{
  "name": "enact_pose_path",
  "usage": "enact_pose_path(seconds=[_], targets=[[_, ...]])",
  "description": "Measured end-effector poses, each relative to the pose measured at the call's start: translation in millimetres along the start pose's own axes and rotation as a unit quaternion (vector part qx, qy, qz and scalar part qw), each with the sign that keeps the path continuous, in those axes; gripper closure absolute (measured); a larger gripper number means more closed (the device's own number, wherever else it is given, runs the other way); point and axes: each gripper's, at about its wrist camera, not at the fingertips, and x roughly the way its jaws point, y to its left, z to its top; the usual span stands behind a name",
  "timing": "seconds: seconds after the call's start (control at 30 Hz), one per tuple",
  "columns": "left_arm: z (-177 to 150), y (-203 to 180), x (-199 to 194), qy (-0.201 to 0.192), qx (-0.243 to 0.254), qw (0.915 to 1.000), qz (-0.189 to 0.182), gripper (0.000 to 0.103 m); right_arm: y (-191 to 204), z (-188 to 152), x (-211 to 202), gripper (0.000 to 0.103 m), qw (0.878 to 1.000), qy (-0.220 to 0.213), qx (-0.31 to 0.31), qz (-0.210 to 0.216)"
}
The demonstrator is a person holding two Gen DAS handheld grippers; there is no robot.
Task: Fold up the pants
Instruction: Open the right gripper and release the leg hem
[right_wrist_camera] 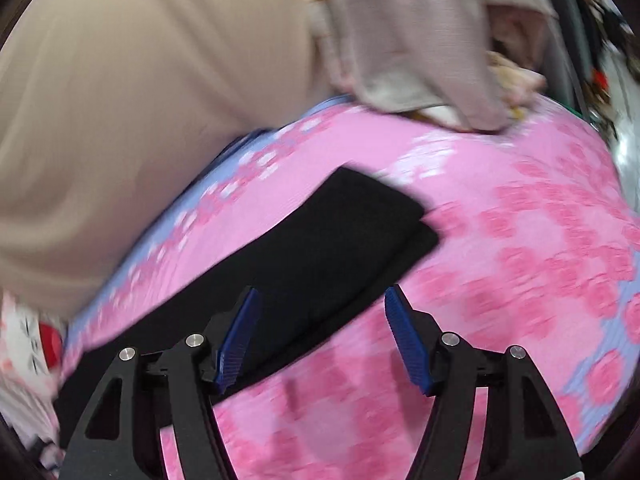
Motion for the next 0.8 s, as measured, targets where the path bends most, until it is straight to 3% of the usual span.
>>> enact_pose_path(seconds=[0.03,0.1,0.2,0.23,0.27,0.3,0.37,0.4,0.5,0.53,0.6,0.63,0.67,0.7,0.73,0.8], targets=[[3.4,10.0,5.9,0.01,-0.014,0.9999,-0.001,0.005,17.2,-7.7,6.2,0.039,1.0,0.011,-0.016,0.013],[11.0,24.5,24.4,0.04,-0.035,0.998,-0.036,0.005,42.7,-16.2,18.3,0.039,0.998,0.029,-0.035,0.035],[16.3,21.6,46.2,0.059,-0.048,0.9943,-0.075,0.005,78.7,-31.1,31.7,0.039,0.995,0.057,-0.057,0.062],[19.7,16.8,49.9,0.045,-0.037,0.9959,-0.068,0.019,93.3,-37.6,35.8,0.039,0.993,0.069,-0.066,0.074],[26.1,8.5,53.0,0.026,-0.014,0.9979,-0.058,0.04,101.2,-41.0,36.8,0.039,0.992,0.073,-0.07,0.08],[34.3,0.4,58.2,0.024,0.008,0.9981,-0.055,0.072,110.8,-44.7,37.3,0.039,0.991,0.075,-0.076,0.086],[53.3,-4.5,59.2,0.008,0.01,0.998,-0.061,0.091,127.5,-49.3,34.6,0.039,0.989,0.076,-0.086,0.091],[65.6,-6.9,55.9,-0.01,0.015,0.9983,-0.055,0.093,133.7,-49.8,32.7,0.039,0.989,0.072,-0.089,0.092],[86.3,-12.5,50.1,-0.042,0.035,0.9972,-0.051,0.091,141.1,-46.8,25.5,0.037,0.989,0.054,-0.098,0.092],[87.8,-18.0,55.6,-0.044,0.052,0.9974,-0.025,0.092,141.1,-45.1,25.1,0.034,0.99,0.048,-0.104,0.086],[81.0,-23.8,82.4,-0.042,0.088,0.9887,0.114,0.091,132.1,-44.0,26.7,0.034,0.991,0.044,-0.109,0.067],[73.6,-20.1,96.4,-0.012,0.092,0.985,0.146,0.089,124.8,-43.3,31.9,0.034,0.992,0.052,-0.104,0.052],[69.1,-14.9,95.1,-0.002,0.081,0.9875,0.135,0.089,116.1,-42.3,30.9,0.034,0.992,0.058,-0.096,0.05],[63.3,-8.7,84.3,-0.013,0.068,0.9904,0.12,0.074,105.0,-39.3,28.1,0.034,0.993,0.058,-0.085,0.051],[58.5,-3.8,72.8,-0.018,0.058,0.9911,0.118,0.047,94.5,-34.9,24.5,0.034,0.995,0.051,-0.075,0.048],[49.2,-0.4,48.7,-0.051,0.05,0.9885,0.134,0.022,65.3,-20.6,14.1,0.034,0.998,0.026,-0.059,0.014]])
